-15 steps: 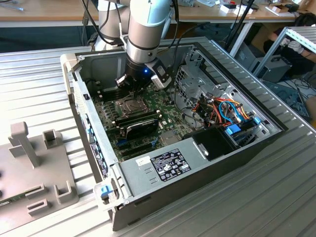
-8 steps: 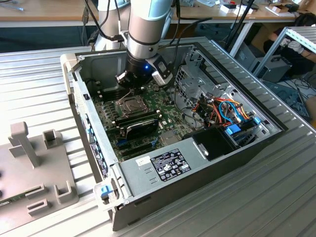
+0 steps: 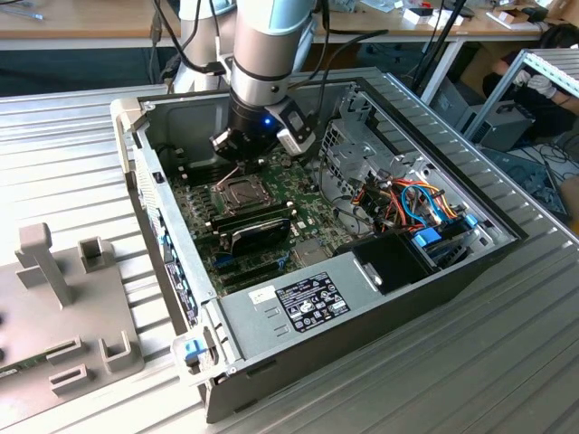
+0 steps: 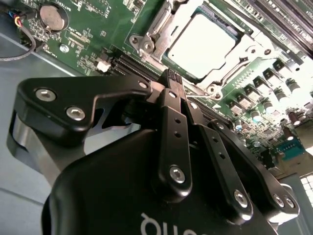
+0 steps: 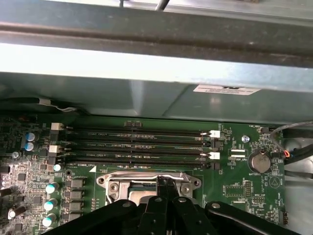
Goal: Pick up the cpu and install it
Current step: 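Install the first cpu locking lever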
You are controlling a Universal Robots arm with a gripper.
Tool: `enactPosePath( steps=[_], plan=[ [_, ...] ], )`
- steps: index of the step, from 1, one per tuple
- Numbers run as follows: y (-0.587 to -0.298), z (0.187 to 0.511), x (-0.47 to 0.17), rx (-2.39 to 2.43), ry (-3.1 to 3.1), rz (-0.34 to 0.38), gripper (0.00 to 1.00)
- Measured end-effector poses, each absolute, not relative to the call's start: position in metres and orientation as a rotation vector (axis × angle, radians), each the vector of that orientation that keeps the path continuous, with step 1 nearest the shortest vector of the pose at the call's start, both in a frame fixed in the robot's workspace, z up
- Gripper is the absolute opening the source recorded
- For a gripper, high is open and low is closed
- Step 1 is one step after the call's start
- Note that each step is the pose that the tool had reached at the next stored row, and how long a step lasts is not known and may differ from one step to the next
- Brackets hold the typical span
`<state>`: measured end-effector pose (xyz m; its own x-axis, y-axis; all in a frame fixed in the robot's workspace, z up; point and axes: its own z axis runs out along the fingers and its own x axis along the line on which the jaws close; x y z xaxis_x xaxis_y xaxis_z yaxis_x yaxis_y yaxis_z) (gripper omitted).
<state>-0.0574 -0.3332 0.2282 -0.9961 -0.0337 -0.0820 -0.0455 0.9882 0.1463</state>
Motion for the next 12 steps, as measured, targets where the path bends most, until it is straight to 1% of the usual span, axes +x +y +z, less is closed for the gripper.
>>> enactPosePath(
  steps=[12],
  plan=[
    [-0.333,0.230,-0.069,-0.063,3.026,0.225,0.11]
  ],
)
